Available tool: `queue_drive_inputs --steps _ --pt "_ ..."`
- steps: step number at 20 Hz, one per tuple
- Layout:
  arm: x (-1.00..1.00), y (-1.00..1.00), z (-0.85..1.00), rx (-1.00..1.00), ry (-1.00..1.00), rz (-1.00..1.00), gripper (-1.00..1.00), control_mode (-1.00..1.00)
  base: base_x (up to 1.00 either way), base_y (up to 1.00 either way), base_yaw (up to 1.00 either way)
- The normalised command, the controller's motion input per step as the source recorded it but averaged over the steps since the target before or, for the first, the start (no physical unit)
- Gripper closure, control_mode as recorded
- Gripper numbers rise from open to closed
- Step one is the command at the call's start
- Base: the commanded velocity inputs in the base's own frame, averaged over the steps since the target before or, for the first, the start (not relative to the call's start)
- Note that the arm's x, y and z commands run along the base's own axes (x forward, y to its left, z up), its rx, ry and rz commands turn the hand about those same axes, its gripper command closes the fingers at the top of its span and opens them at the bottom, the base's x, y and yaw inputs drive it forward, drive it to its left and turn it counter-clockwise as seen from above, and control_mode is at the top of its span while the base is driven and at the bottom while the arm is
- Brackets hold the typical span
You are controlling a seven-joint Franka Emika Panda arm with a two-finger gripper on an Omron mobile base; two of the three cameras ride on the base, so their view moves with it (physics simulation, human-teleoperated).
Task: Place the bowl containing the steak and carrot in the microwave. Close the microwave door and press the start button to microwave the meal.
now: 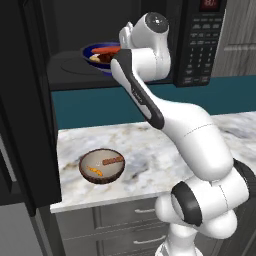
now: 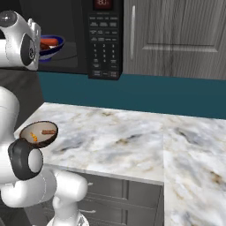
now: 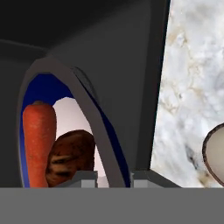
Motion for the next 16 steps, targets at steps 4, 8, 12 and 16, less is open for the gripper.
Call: queue_drive_inputs --steps 4,8,12,16 --pt "0.42 0.12 0.0 0.0 0.0 0.0 1.0 -1.0 0.0 0.0 0.0" --pt "0.43 0.23 0.0 -0.01 0.0 -0.01 1.0 -1.0 0.0 0.0 0.0" --pt "0.42 0.24 0.0 -0.01 0.0 -0.02 1.0 -1.0 0.0 0.0 0.0" --pt "0.44 0.07 0.0 0.0 0.0 -0.05 1.0 -1.0 0.0 0.0 0.0"
